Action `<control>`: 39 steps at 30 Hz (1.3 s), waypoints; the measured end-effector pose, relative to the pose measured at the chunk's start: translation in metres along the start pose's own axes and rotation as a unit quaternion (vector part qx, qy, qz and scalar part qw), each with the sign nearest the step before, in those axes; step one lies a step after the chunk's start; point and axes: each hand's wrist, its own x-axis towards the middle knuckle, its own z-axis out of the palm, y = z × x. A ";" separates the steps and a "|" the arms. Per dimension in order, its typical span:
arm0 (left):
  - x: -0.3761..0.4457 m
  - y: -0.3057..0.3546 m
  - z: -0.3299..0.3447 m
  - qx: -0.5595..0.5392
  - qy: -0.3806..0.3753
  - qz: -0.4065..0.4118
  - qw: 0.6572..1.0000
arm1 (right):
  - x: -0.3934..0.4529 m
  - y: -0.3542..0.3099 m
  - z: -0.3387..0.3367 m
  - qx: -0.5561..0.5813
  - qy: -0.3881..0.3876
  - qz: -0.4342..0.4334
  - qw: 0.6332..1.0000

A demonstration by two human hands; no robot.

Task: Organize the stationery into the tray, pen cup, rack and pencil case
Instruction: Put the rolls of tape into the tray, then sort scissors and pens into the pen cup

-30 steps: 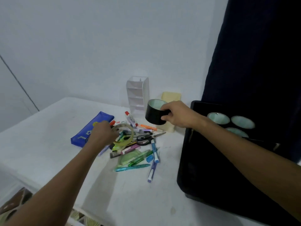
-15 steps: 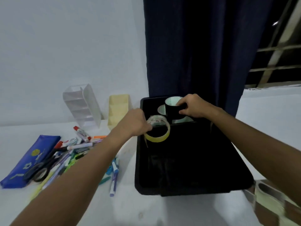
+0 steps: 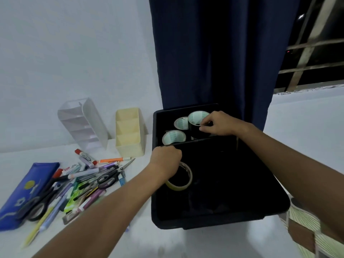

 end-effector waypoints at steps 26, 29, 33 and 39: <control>-0.015 0.006 0.003 -0.052 0.035 0.002 0.998 | -0.025 -0.030 0.022 -0.018 0.173 -0.049 0.984; -0.018 -0.014 -0.007 -0.099 0.086 -0.020 0.991 | -0.022 -0.046 0.023 -0.030 0.168 -0.073 0.983; -0.030 -0.063 -0.012 -0.130 0.108 -0.078 0.983 | -0.014 -0.081 0.031 -0.036 0.151 -0.106 0.982; -0.074 -0.162 0.024 -0.176 0.047 -0.202 0.962 | 0.005 -0.156 0.070 -0.026 0.048 -0.182 0.982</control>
